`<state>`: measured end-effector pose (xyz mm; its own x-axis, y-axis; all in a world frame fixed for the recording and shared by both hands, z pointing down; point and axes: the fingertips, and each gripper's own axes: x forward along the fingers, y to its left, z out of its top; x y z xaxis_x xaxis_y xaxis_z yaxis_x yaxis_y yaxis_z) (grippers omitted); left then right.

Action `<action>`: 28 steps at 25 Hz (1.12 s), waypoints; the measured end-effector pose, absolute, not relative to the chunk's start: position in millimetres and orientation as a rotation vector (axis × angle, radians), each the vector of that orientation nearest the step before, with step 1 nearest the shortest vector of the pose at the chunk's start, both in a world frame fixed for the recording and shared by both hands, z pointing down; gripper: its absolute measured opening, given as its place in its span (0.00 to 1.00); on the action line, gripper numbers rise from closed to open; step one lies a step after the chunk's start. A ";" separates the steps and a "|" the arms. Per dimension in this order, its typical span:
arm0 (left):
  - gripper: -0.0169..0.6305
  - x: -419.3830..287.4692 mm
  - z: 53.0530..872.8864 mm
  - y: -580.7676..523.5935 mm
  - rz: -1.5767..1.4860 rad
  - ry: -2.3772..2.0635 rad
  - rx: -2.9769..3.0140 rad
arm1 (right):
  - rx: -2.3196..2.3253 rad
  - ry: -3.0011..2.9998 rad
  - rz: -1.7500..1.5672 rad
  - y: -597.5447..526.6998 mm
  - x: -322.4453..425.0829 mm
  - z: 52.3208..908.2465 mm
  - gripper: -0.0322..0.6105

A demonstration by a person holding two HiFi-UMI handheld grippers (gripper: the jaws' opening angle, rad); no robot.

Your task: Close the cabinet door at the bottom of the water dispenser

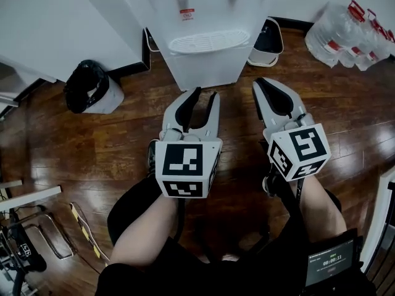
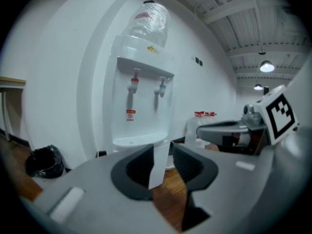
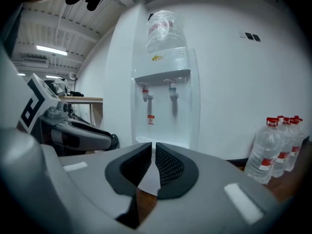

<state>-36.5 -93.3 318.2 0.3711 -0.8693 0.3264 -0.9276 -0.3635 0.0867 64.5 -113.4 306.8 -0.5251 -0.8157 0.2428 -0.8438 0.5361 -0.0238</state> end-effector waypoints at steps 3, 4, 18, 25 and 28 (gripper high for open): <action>0.23 -36.1 310.3 -86.2 0.319 -1.612 2.411 | 1.407 -2.565 0.180 -101.1 66.7 308.1 0.09; 0.23 -37.0 308.9 -83.8 0.323 -1.624 2.419 | 1.408 -2.567 0.188 -98.4 67.4 308.9 0.09; 0.14 -6.8 266.2 -56.9 0.259 -1.557 2.569 | 1.396 -2.694 0.240 -74.4 44.9 291.8 0.06; 0.09 10.2 284.4 -65.5 0.342 -1.550 2.574 | 1.378 -2.748 0.240 -69.8 56.6 293.0 0.06; 0.09 10.1 289.9 -67.1 0.365 -1.563 2.580 | 1.346 -2.774 0.208 -63.6 53.6 287.8 0.06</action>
